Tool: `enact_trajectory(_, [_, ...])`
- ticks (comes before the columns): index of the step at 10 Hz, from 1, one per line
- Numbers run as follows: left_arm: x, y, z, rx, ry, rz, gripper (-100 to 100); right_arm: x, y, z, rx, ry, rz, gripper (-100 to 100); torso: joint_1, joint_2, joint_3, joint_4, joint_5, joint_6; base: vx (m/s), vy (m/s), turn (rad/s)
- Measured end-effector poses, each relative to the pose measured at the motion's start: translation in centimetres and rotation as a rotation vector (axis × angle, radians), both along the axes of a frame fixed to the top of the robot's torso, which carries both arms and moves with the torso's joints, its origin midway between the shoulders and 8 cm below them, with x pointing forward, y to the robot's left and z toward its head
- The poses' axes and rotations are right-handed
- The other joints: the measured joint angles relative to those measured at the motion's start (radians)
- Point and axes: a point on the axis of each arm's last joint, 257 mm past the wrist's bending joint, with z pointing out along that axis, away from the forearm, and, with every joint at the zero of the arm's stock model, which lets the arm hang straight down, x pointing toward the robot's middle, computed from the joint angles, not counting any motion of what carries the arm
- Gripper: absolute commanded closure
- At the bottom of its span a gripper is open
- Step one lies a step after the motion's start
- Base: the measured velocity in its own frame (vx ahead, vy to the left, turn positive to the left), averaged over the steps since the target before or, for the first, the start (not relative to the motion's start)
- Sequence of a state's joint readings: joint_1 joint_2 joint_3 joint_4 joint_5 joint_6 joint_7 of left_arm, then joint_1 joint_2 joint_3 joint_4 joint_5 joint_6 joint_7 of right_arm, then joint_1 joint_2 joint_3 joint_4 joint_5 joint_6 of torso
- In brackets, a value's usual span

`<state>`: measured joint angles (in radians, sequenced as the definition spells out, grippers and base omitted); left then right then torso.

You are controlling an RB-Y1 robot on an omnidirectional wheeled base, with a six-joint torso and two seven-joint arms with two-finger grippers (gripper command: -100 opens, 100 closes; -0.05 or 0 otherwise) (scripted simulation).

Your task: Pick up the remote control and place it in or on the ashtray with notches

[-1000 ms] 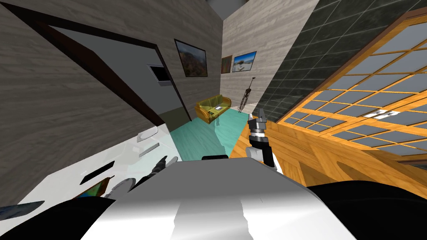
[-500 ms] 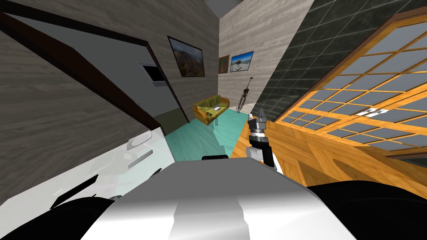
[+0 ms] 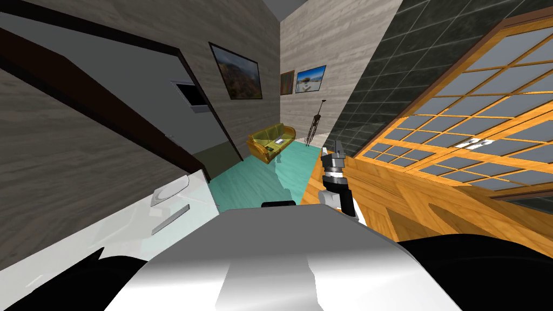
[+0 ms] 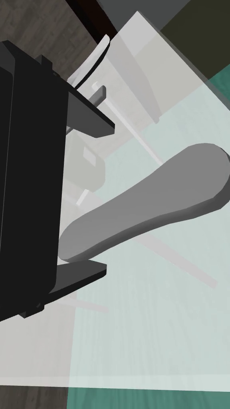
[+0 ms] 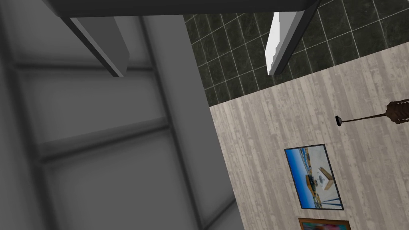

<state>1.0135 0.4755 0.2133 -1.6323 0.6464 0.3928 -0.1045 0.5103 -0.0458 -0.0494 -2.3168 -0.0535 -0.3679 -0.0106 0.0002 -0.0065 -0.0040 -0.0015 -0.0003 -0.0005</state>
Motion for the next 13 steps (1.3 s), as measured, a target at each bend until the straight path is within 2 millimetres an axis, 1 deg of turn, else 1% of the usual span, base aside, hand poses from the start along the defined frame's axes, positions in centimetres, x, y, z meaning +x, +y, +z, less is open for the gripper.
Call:
enact_trajectory(2, [-2.9,0.0,-1.0,-0.043,0.043,0.072,-100,0.0,0.0,0.0,0.0,0.0,0.0,0,0.0,0.0,0.0,0.0,0.0,0.0,0.107,0.028,-0.052])
enact_trajectory(3, [-3.9,0.0,-1.4,-0.058,0.059,0.099,-100,0.0,0.0,0.0,0.0,0.0,0.0,0,-0.001,0.002,0.001,0.0,0.0,0.0,0.111,0.032,-0.059])
enact_trajectory(4, [-5.5,-0.3,-1.7,-0.08,0.081,0.14,-100,0.0,0.0,0.0,0.0,0.0,0.0,0,-0.001,0.001,0.001,0.0,0.0,0.0,0.079,0.024,-0.028])
enact_trajectory(5, [-6.6,-0.4,-2.0,-0.094,0.095,0.164,-100,0.0,0.0,0.0,0.0,0.0,0.0,0,-0.001,0.003,0.002,0.0,0.0,0.0,0.094,0.019,-0.068])
enact_trajectory(6, [-8.0,-0.4,-2.5,-0.113,0.113,0.202,-100,0.0,0.0,0.0,0.0,0.0,0.0,0,-0.001,0.003,0.001,0.001,0.0,0.0,0.142,0.044,-0.084])
enact_trajectory(8, [-12.4,-1.5,-3.1,-0.162,0.164,0.301,-100,0.0,0.0,0.0,0.0,0.0,0.0,0,0.002,-0.001,0.0,0.0,0.0,0.0,0.127,0.064,-0.063])
enact_trajectory(9, [-13.2,-1.7,-3.1,-0.176,0.175,0.327,-100,0.0,0.0,0.0,0.0,0.0,0.0,0,0.001,0.001,0.0,0.0,0.0,0.0,0.089,0.041,-0.05])
enact_trajectory(10, [-14.5,-1.8,-3.1,-0.193,0.188,0.363,-100,0.0,0.0,0.0,0.0,0.0,0.0,0,0.0,0.002,0.001,0.0,0.0,0.0,0.112,0.03,-0.087])
enact_trajectory(12, [-17.2,-2.7,-3.3,-0.23,0.219,0.442,-100,0.0,0.0,0.0,0.0,0.0,0.0,0,0.0,0.001,0.0,0.0,0.0,0.0,0.107,0.045,-0.038])
enact_trajectory(13, [-17.8,-2.9,-3.3,-0.24,0.227,0.462,-100,0.0,0.0,0.0,0.0,0.0,0.0,0,0.0,0.002,0.001,0.0,0.0,0.0,0.061,0.03,-0.033])
